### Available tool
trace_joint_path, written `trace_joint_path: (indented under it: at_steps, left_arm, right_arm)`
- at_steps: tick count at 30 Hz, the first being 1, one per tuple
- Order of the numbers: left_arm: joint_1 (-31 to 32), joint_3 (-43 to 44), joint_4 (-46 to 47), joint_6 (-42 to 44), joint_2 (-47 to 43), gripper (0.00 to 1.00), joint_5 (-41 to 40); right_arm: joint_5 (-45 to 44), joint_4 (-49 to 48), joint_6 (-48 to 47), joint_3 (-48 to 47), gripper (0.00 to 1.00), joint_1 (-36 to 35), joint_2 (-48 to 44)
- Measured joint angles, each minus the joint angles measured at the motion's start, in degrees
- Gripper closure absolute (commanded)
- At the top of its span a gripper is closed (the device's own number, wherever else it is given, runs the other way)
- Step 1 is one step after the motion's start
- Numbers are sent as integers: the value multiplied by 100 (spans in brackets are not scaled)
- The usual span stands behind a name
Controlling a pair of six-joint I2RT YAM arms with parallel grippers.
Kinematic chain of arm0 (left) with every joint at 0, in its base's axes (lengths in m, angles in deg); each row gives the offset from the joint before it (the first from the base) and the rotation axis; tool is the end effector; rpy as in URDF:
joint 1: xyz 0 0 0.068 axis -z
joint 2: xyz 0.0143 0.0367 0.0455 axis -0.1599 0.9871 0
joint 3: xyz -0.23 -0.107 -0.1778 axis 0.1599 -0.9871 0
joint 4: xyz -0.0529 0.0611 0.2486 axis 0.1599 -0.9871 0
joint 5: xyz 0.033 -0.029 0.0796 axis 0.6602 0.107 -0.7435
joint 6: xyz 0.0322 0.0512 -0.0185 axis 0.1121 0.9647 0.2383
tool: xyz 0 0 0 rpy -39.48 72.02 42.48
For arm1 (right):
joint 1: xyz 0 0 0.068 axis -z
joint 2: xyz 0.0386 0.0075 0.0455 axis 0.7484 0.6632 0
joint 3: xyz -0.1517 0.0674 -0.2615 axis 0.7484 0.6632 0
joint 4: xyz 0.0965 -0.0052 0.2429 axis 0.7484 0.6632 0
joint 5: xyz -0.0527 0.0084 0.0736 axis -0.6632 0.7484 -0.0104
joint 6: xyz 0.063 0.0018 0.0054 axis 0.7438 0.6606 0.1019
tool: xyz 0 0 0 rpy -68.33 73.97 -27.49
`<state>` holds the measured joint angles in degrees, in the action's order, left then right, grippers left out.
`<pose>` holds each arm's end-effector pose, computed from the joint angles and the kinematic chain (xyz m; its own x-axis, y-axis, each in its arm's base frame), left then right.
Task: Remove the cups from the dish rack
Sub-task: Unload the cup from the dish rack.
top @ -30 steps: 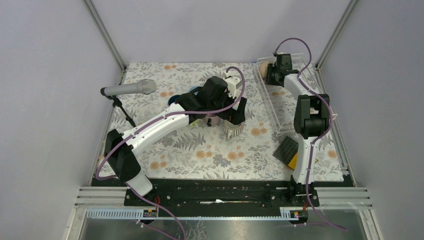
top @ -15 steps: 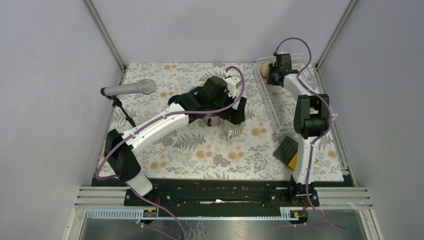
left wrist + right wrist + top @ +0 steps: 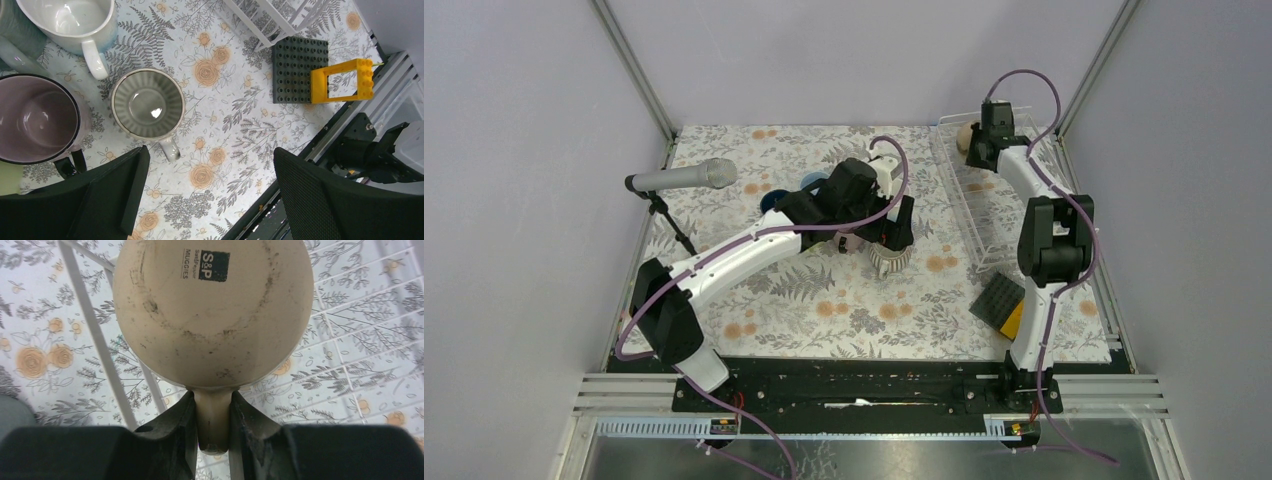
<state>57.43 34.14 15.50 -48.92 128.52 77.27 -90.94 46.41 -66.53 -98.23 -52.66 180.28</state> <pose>0.2491 -0.2893 0.3653 -0.6600 0.2179 -0.7189 0.6218 0.6955 -0.3600 0.5178 0.0322 0.2655 -0.6011 0.1136 -0.7911 0.1170 0.9917 0.0535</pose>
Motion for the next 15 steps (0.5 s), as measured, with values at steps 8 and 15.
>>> trace_joint_path:
  at_steps: [8,15]
  left_arm:
    - [-55,-498,570,-533,-337,1,-11]
    - [-129,-1554,1438,-1388,-1034,1,-90]
  right_arm:
    - [-61,245,291,317,100,0,-1021]
    - [63,525,619,1051,100,-74,-2264]
